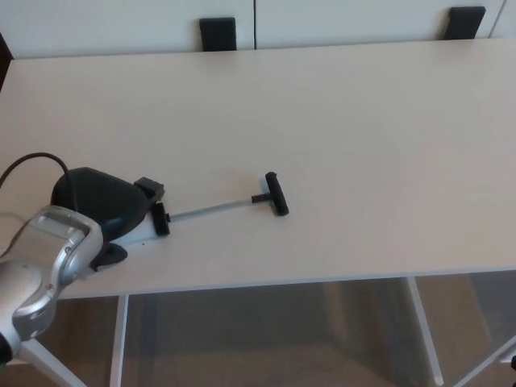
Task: The robot walks towards a desk on which an air pump is kept in the middle. It lifts it up and holds it with its left hand and uses its right hand to compress it by pushing its handle inwards.
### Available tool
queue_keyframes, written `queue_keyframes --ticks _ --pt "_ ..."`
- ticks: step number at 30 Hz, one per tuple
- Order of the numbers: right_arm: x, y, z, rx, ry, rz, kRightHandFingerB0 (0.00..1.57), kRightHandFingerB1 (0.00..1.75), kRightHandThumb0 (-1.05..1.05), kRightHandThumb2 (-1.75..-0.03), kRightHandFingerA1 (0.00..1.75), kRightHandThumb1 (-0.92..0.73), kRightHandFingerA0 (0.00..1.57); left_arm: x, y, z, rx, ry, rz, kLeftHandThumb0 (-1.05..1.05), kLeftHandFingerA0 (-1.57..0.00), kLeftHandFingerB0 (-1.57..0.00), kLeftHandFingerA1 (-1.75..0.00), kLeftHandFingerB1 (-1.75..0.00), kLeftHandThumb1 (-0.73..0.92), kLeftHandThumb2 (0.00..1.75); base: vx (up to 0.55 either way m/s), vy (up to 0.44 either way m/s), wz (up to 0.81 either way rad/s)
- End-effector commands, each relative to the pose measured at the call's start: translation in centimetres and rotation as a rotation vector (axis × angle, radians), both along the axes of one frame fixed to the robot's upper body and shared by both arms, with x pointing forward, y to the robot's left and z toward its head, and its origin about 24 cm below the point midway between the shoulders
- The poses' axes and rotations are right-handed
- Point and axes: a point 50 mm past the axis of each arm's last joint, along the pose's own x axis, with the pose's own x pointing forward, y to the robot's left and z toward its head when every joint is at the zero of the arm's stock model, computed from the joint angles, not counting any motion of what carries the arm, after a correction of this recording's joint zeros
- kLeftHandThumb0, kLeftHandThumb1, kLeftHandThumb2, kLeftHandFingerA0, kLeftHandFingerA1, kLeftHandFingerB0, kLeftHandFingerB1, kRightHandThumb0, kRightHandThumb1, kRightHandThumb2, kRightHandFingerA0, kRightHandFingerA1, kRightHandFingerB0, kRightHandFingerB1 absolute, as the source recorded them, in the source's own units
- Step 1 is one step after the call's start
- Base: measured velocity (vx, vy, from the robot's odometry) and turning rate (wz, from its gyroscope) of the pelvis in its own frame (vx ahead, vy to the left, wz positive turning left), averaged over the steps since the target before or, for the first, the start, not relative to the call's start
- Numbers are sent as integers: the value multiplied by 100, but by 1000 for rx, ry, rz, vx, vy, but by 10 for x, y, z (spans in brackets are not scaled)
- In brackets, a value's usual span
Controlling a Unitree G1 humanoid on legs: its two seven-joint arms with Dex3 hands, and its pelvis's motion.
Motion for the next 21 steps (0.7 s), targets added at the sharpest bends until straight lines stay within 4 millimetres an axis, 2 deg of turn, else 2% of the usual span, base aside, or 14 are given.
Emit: queue_keyframes --ticks 1,3,4,6,7,10,11,12,13,21 --pt "4 -5 3 -18 8 3 52 55 -40 -76 62 -47 67 -11 3 -21 -23 71 -27 -29 -71 -64 -122 -47 79 64 0 0 0" --pt "5 -5 3 -15 10 -1 52 55 -40 -76 62 -47 67 -10 3 -20 -33 60 -28 -29 -71 -64 -122 -47 79 64 0 0 0" --pt "5 -5 3 -14 7 -1 56 45 -33 -57 53 -58 73 -10 4 -21 -40 55 -23 -28 -70 -67 -133 -48 74 63 0 0 0" --pt "5 -5 4 -13 4 -1 56 45 -33 -57 53 -58 73 -9 4 -21 -48 50 -17 -28 -70 -67 -133 -48 74 63 0 0 0" --pt "5 -5 4 -16 5 4 51 55 -39 -77 62 -48 66 -9 4 -21 -48 44 -16 -27 -71 -67 -136 -49 71 63 0 0 0" --pt "5 -5 4 -19 7 9 51 55 -39 -77 62 -48 66 -9 3 -21 -46 37 -17 -27 -71 -67 -136 -49 71 63 0 0 0" --pt "7 -5 4 -23 10 13 55 44 -33 -57 51 -60 71 -7 3 -19 -54 21 -28 -26 -71 -67 -140 -54 70 62 0 0 0" --pt "7 -5 4 -24 11 14 55 44 -33 -57 51 -60 71 -7 3 -18 -57 17 -32 -26 -71 -67 -140 -54 70 62 0 0 0" --pt "9 -4 4 -27 8 14 56 44 -33 -57 52 -60 71 -6 4 -17 -58 10 -31 -29 -73 -64 -121 -46 77 63 0 0 0" --pt "13 -2 6 -45 -4 22 58 44 -34 -57 52 -60 75 -3 4 -12 -71 -2 -33 -29 -71 -64 -128 -47 77 65 0 0 0"
